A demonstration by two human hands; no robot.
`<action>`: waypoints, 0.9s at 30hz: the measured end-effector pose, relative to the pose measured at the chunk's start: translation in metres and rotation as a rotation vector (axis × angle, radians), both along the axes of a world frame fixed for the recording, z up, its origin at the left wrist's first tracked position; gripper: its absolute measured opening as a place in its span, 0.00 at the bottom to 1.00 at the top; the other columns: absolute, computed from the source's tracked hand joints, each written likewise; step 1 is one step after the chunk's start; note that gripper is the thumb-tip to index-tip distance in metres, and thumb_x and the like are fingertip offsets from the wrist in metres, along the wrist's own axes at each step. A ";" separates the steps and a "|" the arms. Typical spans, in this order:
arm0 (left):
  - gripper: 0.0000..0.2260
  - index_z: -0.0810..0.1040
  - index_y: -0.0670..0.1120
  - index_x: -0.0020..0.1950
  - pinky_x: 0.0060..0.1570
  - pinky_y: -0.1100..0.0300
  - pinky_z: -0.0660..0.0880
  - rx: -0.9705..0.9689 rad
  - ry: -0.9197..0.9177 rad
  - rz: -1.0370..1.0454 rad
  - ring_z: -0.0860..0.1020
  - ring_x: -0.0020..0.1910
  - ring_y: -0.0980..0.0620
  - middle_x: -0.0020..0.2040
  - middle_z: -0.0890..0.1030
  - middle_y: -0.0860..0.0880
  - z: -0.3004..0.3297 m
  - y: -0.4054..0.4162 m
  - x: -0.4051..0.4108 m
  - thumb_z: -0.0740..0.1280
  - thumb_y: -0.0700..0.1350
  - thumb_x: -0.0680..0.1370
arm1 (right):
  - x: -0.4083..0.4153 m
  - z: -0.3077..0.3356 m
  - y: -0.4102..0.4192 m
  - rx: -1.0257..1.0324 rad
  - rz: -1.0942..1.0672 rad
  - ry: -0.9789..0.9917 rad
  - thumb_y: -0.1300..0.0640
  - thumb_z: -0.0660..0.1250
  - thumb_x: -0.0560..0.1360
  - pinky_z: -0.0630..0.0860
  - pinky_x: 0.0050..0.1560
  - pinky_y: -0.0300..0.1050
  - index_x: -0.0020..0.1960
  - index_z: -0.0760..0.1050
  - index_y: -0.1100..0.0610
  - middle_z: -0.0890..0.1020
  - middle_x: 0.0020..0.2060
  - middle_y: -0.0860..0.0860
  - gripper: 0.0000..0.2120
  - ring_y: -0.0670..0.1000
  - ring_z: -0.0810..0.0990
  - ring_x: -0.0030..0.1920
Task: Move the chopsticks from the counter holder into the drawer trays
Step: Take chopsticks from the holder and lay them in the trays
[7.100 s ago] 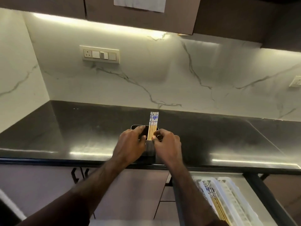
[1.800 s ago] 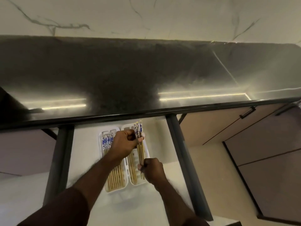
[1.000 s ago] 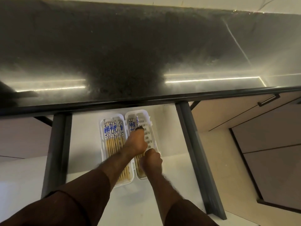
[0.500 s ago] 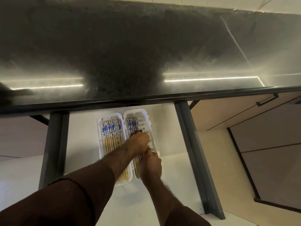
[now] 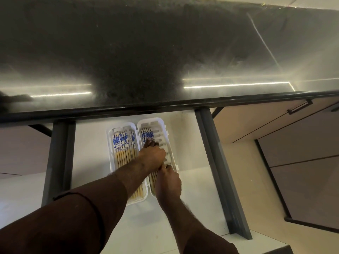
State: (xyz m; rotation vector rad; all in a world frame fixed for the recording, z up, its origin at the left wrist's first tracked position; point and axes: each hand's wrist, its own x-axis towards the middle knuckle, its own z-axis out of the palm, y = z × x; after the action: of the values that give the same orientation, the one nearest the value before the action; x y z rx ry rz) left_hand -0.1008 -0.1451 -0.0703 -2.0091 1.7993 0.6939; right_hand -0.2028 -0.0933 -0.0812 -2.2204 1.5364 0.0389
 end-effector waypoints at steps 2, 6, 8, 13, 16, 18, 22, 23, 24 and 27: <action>0.14 0.74 0.42 0.63 0.72 0.47 0.56 0.001 -0.028 -0.025 0.68 0.69 0.42 0.66 0.74 0.40 -0.001 0.001 0.000 0.61 0.45 0.80 | 0.000 0.001 -0.001 -0.007 -0.010 -0.019 0.53 0.65 0.78 0.79 0.48 0.47 0.65 0.73 0.56 0.83 0.53 0.55 0.17 0.55 0.83 0.49; 0.15 0.74 0.42 0.64 0.74 0.45 0.55 -0.012 -0.028 -0.047 0.66 0.71 0.42 0.68 0.73 0.40 -0.005 0.004 0.002 0.63 0.44 0.79 | -0.001 0.001 -0.001 -0.008 -0.003 -0.049 0.52 0.66 0.77 0.79 0.50 0.48 0.64 0.74 0.56 0.83 0.53 0.55 0.17 0.56 0.83 0.49; 0.16 0.73 0.42 0.65 0.74 0.44 0.51 -0.036 -0.046 -0.069 0.63 0.73 0.42 0.71 0.71 0.39 -0.006 0.006 0.002 0.64 0.45 0.78 | -0.002 0.002 -0.001 0.000 -0.006 -0.050 0.52 0.66 0.77 0.79 0.52 0.48 0.65 0.74 0.56 0.83 0.54 0.54 0.18 0.56 0.83 0.50; 0.13 0.76 0.43 0.61 0.72 0.44 0.54 -0.090 -0.077 -0.118 0.70 0.68 0.43 0.65 0.76 0.42 -0.002 0.009 0.005 0.64 0.45 0.78 | -0.005 0.007 -0.003 0.000 -0.014 -0.064 0.51 0.68 0.77 0.79 0.52 0.48 0.64 0.74 0.55 0.84 0.54 0.53 0.17 0.55 0.84 0.50; 0.14 0.75 0.44 0.64 0.74 0.42 0.45 -0.131 -0.105 -0.167 0.66 0.72 0.42 0.70 0.72 0.41 0.001 0.008 0.008 0.63 0.44 0.78 | -0.004 0.013 -0.006 0.007 -0.025 -0.071 0.51 0.68 0.77 0.79 0.52 0.47 0.62 0.75 0.55 0.83 0.53 0.53 0.16 0.54 0.83 0.49; 0.15 0.74 0.44 0.65 0.74 0.42 0.44 -0.156 -0.097 -0.171 0.64 0.73 0.42 0.73 0.68 0.41 0.006 0.011 0.009 0.63 0.41 0.78 | -0.004 0.020 -0.008 0.017 -0.037 -0.062 0.51 0.67 0.77 0.79 0.52 0.48 0.63 0.74 0.54 0.83 0.54 0.53 0.16 0.54 0.83 0.50; 0.15 0.76 0.43 0.62 0.73 0.44 0.55 -0.233 -0.078 -0.172 0.72 0.67 0.43 0.70 0.73 0.41 0.022 0.019 0.010 0.67 0.38 0.76 | -0.009 0.038 -0.013 0.021 -0.050 -0.058 0.49 0.67 0.77 0.79 0.53 0.50 0.64 0.73 0.54 0.82 0.55 0.54 0.18 0.55 0.83 0.51; 0.14 0.77 0.43 0.60 0.71 0.45 0.59 -0.245 -0.070 -0.171 0.74 0.63 0.44 0.66 0.76 0.42 0.028 0.021 0.010 0.68 0.39 0.75 | -0.011 0.044 -0.014 0.018 -0.057 -0.062 0.48 0.66 0.77 0.79 0.53 0.49 0.65 0.73 0.54 0.82 0.54 0.53 0.19 0.55 0.83 0.50; 0.13 0.77 0.43 0.59 0.70 0.46 0.61 -0.255 -0.060 -0.167 0.76 0.61 0.45 0.63 0.78 0.43 0.033 0.024 0.011 0.69 0.41 0.75 | -0.013 0.050 -0.014 0.015 -0.067 -0.064 0.46 0.65 0.77 0.79 0.53 0.49 0.64 0.73 0.53 0.82 0.54 0.53 0.19 0.54 0.83 0.50; 0.15 0.77 0.43 0.62 0.68 0.48 0.64 -0.289 -0.031 -0.147 0.76 0.61 0.45 0.63 0.77 0.43 0.049 0.032 0.013 0.69 0.42 0.75 | -0.018 0.066 -0.012 -0.017 -0.094 -0.065 0.45 0.64 0.77 0.77 0.49 0.45 0.61 0.74 0.53 0.82 0.51 0.53 0.17 0.54 0.82 0.48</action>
State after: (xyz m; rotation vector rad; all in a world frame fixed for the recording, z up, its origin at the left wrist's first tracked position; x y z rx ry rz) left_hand -0.0880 -0.1136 -0.0217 -2.0190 2.1040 0.3733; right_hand -0.2204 -0.1052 -0.0153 -2.1378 1.6095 -0.0748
